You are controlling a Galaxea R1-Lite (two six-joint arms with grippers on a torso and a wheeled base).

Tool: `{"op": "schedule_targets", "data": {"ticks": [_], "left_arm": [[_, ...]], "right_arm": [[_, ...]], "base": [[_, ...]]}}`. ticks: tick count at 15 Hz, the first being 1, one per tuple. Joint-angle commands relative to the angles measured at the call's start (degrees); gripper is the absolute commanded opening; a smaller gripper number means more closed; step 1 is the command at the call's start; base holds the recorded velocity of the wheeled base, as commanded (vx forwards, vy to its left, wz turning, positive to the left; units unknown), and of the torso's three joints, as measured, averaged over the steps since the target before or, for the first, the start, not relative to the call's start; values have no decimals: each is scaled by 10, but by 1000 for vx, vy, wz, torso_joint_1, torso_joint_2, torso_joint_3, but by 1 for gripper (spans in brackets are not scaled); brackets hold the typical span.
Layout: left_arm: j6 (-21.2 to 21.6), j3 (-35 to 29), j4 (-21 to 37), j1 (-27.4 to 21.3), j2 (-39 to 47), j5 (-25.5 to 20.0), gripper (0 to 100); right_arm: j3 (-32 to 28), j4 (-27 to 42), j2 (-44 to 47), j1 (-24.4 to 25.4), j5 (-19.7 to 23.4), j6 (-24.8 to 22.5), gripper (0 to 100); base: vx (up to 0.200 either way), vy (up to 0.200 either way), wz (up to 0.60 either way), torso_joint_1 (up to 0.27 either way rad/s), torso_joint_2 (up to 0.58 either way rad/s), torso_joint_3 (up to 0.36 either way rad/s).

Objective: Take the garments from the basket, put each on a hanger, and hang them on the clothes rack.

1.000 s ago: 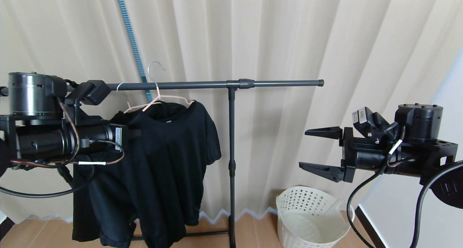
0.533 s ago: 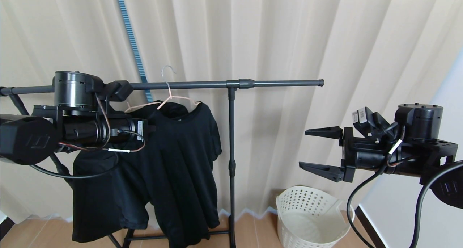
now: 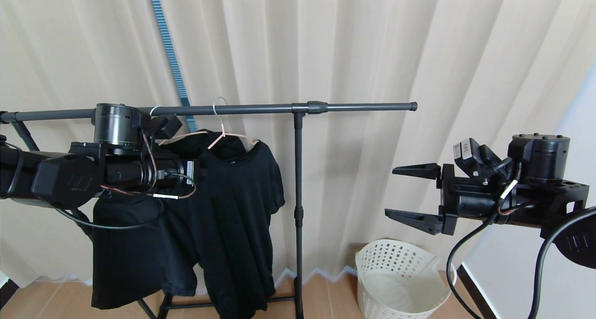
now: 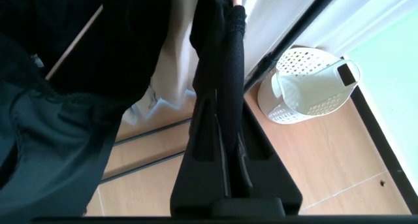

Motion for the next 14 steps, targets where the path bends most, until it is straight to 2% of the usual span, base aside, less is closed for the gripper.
{"op": "schedule_targets", "data": {"ticks": [1,9,10,14], "left_arm": [[0,3,0,0,2,0,0],[0,6,0,0,4,0,0],[1,9,0,0,4,0,100],[4,21,-1,-2,-11,-1,100]], "right_arm": [[0,0,1,0,0,0,100],[0,0,1,0,0,0,100],[-1,0,1,0,0,0,100],[-1,0,1,0,0,0,100]], "base": [[0,0,0,0,0,0],[0,0,0,0,0,0],[0,0,0,0,0,0],[0,0,0,0,0,0]]}}
